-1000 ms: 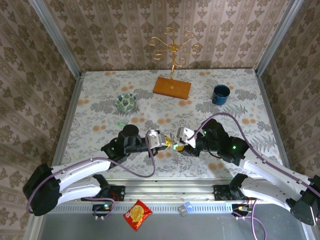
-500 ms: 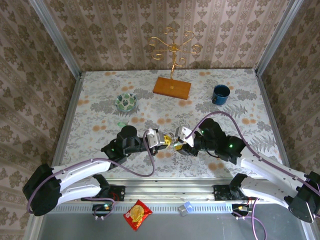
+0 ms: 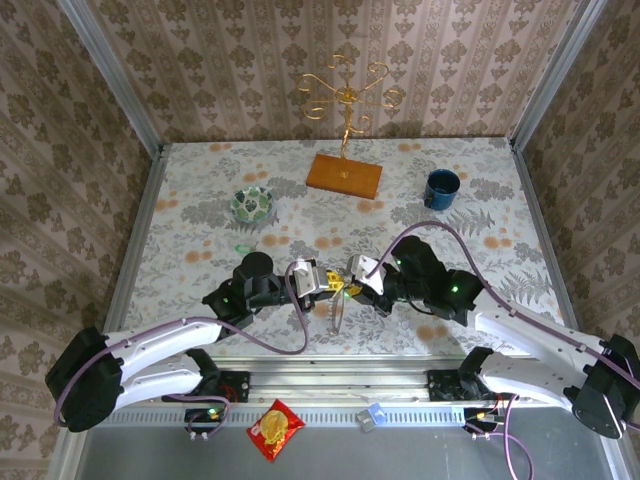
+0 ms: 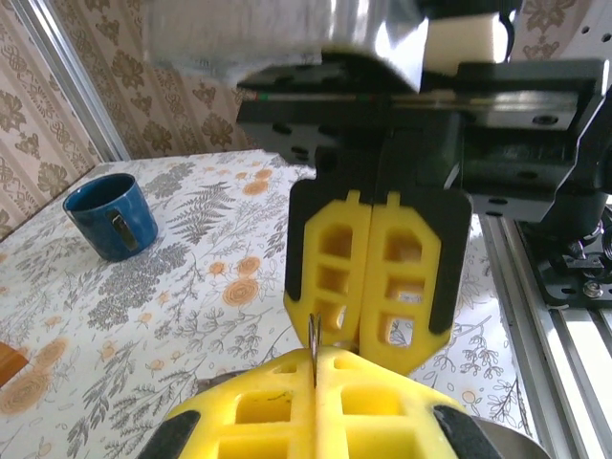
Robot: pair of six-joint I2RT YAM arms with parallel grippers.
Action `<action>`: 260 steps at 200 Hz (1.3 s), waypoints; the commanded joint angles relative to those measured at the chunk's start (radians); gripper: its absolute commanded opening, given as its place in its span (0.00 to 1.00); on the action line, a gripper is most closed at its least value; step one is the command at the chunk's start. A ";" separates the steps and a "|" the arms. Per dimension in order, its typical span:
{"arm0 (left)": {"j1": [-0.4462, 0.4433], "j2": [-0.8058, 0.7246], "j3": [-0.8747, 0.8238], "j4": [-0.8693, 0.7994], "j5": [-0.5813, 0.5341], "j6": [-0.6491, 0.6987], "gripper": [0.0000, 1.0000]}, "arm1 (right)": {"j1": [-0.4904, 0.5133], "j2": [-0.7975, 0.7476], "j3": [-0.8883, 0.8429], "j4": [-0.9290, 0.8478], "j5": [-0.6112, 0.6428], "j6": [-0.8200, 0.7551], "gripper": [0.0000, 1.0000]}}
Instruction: Put the keys on the keyring
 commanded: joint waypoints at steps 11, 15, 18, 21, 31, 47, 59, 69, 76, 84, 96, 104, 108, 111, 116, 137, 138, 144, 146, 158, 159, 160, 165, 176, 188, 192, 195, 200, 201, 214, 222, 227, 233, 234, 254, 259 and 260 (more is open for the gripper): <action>0.002 0.019 -0.001 0.143 0.032 -0.026 0.00 | 0.011 0.048 0.040 -0.009 -0.037 -0.002 0.00; 0.002 0.020 0.000 0.140 0.031 -0.022 0.00 | 0.011 0.049 0.044 -0.013 -0.026 -0.001 0.00; 0.002 0.020 0.000 0.136 0.029 -0.020 0.00 | 0.012 0.049 0.047 -0.016 -0.019 0.000 0.00; 0.003 0.020 -0.001 0.133 0.027 -0.018 0.00 | 0.011 0.047 0.049 -0.019 -0.008 0.001 0.00; 0.002 0.020 -0.004 0.122 0.019 -0.007 0.00 | 0.008 0.034 0.051 -0.026 0.006 -0.002 0.03; 0.002 0.019 -0.017 0.117 0.010 -0.001 0.00 | 0.002 -0.002 0.039 -0.021 0.016 -0.006 0.14; 0.002 0.016 -0.022 0.117 0.007 -0.002 0.00 | -0.004 -0.033 0.023 -0.018 0.031 -0.011 0.22; 0.002 0.013 -0.025 0.118 0.007 -0.003 0.00 | -0.008 -0.058 0.007 -0.018 0.041 -0.014 0.27; 0.002 0.010 -0.027 0.118 0.008 -0.005 0.00 | -0.014 -0.072 -0.003 -0.016 0.048 -0.013 0.30; 0.003 0.009 -0.029 0.121 0.009 -0.006 0.00 | -0.020 -0.086 -0.014 -0.013 0.048 -0.009 0.31; 0.002 0.007 -0.030 0.125 0.012 -0.008 0.00 | -0.026 -0.100 -0.026 -0.003 0.040 0.003 0.31; 0.003 0.007 -0.033 0.132 0.015 -0.012 0.00 | -0.031 -0.106 -0.032 0.012 0.029 0.017 0.31; 0.003 0.007 -0.033 0.133 0.017 -0.013 0.00 | -0.032 -0.107 -0.035 0.021 0.021 0.024 0.31; 0.002 0.007 -0.035 0.136 0.018 -0.015 0.00 | -0.032 -0.109 -0.037 0.028 0.017 0.030 0.31; 0.003 0.007 -0.036 0.141 0.022 -0.017 0.00 | -0.033 -0.110 -0.039 0.040 0.010 0.036 0.30; 0.002 0.007 -0.043 0.163 0.033 -0.028 0.00 | -0.034 -0.105 -0.044 0.083 -0.001 0.063 0.28; 0.002 0.007 -0.043 0.163 0.034 -0.028 0.00 | -0.034 -0.104 -0.045 0.084 -0.001 0.065 0.28; 0.003 0.007 -0.043 0.168 0.038 -0.032 0.00 | -0.034 -0.101 -0.046 0.092 -0.003 0.067 0.27; 0.002 0.007 -0.044 0.170 0.039 -0.033 0.00 | -0.034 -0.099 -0.046 0.094 -0.004 0.068 0.27; 0.001 0.008 -0.046 0.180 0.043 -0.039 0.00 | -0.034 -0.090 -0.046 0.103 -0.010 0.072 0.26; 0.001 0.008 -0.046 0.180 0.043 -0.039 0.00 | -0.035 -0.090 -0.046 0.104 -0.010 0.071 0.26; 0.003 0.008 -0.048 0.181 0.043 -0.039 0.00 | -0.035 -0.089 -0.045 0.105 -0.010 0.072 0.26; 0.002 0.008 -0.048 0.185 0.045 -0.042 0.00 | -0.034 -0.085 -0.046 0.109 -0.012 0.073 0.25; 0.003 0.010 -0.049 0.194 0.049 -0.047 0.00 | -0.034 -0.077 -0.045 0.117 -0.016 0.077 0.25; 0.002 0.013 -0.049 0.199 0.052 -0.051 0.00 | -0.034 -0.071 -0.045 0.129 -0.025 0.081 0.24; 0.002 0.013 -0.049 0.201 0.052 -0.050 0.00 | -0.035 -0.068 -0.044 0.131 -0.030 0.083 0.24; 0.002 0.013 -0.049 0.203 0.053 -0.051 0.00 | -0.035 -0.066 -0.042 0.134 -0.034 0.083 0.24; 0.002 0.013 -0.049 0.205 0.053 -0.052 0.00 | -0.034 -0.061 -0.042 0.137 -0.041 0.085 0.24; 0.002 0.013 -0.049 0.205 0.053 -0.052 0.00 | -0.034 -0.061 -0.043 0.138 -0.041 0.086 0.24; 0.002 0.017 -0.049 0.213 0.055 -0.055 0.00 | -0.035 -0.049 -0.039 0.144 -0.049 0.086 0.22; 0.002 0.018 -0.049 0.218 0.057 -0.058 0.00 | -0.035 -0.041 -0.038 0.151 -0.053 0.088 0.20; 0.002 0.017 -0.049 0.220 0.059 -0.060 0.00 | -0.034 -0.039 -0.039 0.157 -0.056 0.090 0.18; 0.003 0.017 -0.049 0.220 0.061 -0.060 0.00 | -0.034 -0.037 -0.038 0.164 -0.061 0.091 0.16; 0.003 0.017 -0.049 0.220 0.060 -0.061 0.00 | -0.034 -0.037 -0.038 0.166 -0.061 0.091 0.16; 0.003 0.017 -0.053 0.215 0.058 -0.061 0.00 | -0.035 -0.040 -0.036 0.175 -0.072 0.089 0.07; 0.003 0.016 -0.055 0.211 0.055 -0.061 0.00 | -0.035 -0.043 -0.036 0.170 -0.074 0.082 0.05; 0.002 0.016 -0.055 0.210 0.055 -0.061 0.00 | -0.034 -0.044 -0.036 0.169 -0.074 0.081 0.04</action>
